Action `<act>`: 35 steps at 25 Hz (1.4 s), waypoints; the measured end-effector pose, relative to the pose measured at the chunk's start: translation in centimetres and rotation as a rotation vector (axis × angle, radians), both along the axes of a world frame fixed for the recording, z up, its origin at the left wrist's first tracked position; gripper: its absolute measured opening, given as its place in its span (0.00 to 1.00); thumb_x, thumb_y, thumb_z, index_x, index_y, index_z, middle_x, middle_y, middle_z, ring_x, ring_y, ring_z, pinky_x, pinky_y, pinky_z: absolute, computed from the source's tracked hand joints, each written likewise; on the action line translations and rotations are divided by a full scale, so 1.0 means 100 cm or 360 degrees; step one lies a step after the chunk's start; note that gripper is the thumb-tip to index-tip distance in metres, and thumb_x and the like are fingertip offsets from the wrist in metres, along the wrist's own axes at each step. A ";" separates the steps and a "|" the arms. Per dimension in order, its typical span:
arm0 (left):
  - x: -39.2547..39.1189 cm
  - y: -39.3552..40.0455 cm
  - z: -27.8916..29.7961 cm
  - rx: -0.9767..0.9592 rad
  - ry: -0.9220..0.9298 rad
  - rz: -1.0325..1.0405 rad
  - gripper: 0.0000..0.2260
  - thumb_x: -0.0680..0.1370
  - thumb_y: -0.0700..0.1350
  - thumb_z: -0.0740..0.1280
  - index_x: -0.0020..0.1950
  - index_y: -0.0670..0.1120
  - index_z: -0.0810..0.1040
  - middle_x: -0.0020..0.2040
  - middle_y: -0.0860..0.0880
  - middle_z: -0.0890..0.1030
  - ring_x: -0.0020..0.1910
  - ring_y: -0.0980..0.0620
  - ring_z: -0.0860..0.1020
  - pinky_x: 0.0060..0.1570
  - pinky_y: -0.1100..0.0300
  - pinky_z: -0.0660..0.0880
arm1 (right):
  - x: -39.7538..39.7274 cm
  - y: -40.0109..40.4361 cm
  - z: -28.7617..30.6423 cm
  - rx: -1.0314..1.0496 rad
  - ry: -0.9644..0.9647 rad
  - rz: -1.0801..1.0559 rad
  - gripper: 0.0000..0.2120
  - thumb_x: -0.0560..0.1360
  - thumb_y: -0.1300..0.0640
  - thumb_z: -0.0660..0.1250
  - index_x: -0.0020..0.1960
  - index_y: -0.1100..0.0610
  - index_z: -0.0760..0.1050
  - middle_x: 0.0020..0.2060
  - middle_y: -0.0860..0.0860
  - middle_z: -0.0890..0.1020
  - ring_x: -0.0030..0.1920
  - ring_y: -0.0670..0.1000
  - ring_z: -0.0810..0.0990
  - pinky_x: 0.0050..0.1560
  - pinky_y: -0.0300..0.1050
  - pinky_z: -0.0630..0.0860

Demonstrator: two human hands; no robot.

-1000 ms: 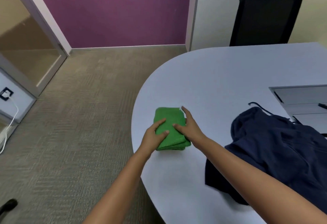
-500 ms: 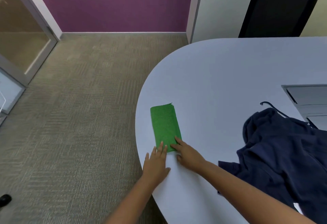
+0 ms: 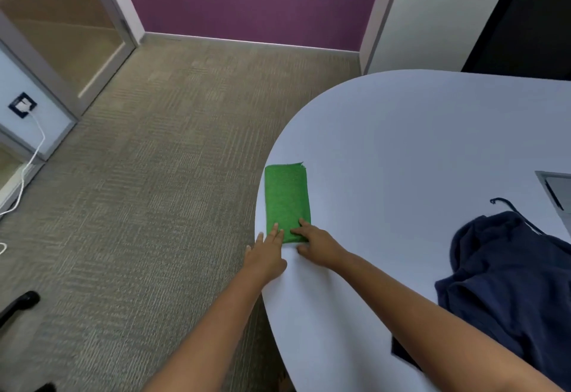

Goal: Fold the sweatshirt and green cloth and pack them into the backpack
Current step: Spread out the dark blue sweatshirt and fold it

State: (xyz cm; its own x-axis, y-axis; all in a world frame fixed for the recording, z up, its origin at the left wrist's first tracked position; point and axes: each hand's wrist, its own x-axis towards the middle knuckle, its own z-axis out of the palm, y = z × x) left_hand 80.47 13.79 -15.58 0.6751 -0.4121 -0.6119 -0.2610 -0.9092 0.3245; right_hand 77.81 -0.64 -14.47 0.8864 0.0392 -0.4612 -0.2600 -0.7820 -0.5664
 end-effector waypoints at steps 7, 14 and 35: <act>-0.022 -0.025 0.014 -0.0307 -0.0482 0.0000 0.31 0.79 0.49 0.59 0.77 0.48 0.48 0.78 0.51 0.42 0.77 0.48 0.40 0.73 0.46 0.42 | -0.034 -0.018 0.005 0.0002 -0.0267 -0.0243 0.27 0.77 0.57 0.61 0.74 0.56 0.59 0.74 0.54 0.61 0.73 0.53 0.61 0.73 0.52 0.58; -0.050 -0.078 0.032 -0.0321 -0.0557 -0.0265 0.31 0.78 0.50 0.60 0.77 0.46 0.49 0.78 0.49 0.45 0.77 0.47 0.44 0.73 0.45 0.47 | -0.097 -0.084 0.026 -0.0366 -0.0350 -0.0471 0.26 0.79 0.54 0.57 0.75 0.54 0.54 0.76 0.52 0.55 0.76 0.51 0.51 0.74 0.54 0.40; -0.256 -0.264 0.018 -0.0550 -0.0448 -0.0511 0.41 0.74 0.54 0.68 0.76 0.57 0.42 0.78 0.49 0.43 0.75 0.46 0.55 0.69 0.38 0.59 | -0.417 -0.280 0.025 -0.0160 0.0180 -0.1601 0.31 0.71 0.47 0.69 0.70 0.50 0.62 0.63 0.50 0.74 0.64 0.54 0.73 0.62 0.50 0.70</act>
State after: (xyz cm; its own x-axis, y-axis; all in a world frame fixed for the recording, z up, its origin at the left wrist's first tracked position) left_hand 54.91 -12.61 -13.81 0.6003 -0.7694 -0.2184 -0.6277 -0.6224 0.4676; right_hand 36.10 -28.67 -11.98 0.4376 -0.7444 -0.5044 -0.8716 -0.2135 -0.4412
